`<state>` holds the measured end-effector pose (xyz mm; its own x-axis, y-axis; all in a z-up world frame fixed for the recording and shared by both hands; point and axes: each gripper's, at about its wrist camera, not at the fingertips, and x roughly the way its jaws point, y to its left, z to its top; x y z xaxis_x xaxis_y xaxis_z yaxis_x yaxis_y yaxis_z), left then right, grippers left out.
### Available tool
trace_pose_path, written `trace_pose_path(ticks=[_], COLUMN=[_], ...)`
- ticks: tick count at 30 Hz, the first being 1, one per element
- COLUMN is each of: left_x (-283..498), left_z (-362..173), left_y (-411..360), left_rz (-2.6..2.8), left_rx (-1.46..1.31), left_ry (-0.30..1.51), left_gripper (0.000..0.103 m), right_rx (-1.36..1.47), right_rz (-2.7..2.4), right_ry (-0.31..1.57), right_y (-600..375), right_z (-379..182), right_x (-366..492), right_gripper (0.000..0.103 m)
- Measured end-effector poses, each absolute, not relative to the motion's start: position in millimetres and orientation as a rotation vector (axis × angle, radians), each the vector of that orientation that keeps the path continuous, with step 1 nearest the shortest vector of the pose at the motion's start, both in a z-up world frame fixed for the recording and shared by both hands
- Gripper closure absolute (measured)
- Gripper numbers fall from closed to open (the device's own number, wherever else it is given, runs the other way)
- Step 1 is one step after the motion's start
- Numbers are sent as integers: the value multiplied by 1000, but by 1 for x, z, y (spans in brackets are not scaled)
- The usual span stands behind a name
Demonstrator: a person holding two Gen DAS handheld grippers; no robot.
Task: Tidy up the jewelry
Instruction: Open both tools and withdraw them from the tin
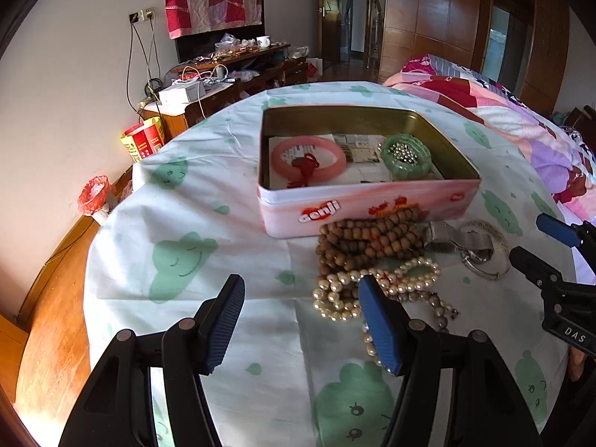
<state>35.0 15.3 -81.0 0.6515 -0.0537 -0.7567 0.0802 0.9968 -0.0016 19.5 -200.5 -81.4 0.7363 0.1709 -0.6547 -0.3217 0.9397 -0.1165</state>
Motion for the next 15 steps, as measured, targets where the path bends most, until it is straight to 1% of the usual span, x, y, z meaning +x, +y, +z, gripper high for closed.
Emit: trace_pose_path(ticks=[2, 8, 9, 10, 11, 12, 15], left_x=[36, 41, 41, 41, 41, 41, 38], left_z=[-83, -93, -94, -94, -93, -93, -95], left_y=[15, 13, 12, 12, 11, 10, 5], left_rz=[-81, -115, -124, -130, -150, -166, -188], left_rx=[27, -4, -8, -9, -20, -23, 7], left_ry=[862, 877, 871, 866, 860, 867, 874], left_gripper=[39, 39, 40, 43, 61, 89, 90], right_rx=[-238, -270, -274, -279, -282, -287, -294], right_rz=[273, 274, 275, 275, 274, 273, 270], right_ry=[687, 686, 689, 693, 696, 700, 692], right_y=[-198, -191, -190, -189, -189, -188, -187], right_z=[-82, -88, -89, -91, -93, -94, -93], right_x=[18, 17, 17, 17, 18, 18, 17], right_gripper=[26, 26, 26, 26, 26, 26, 26])
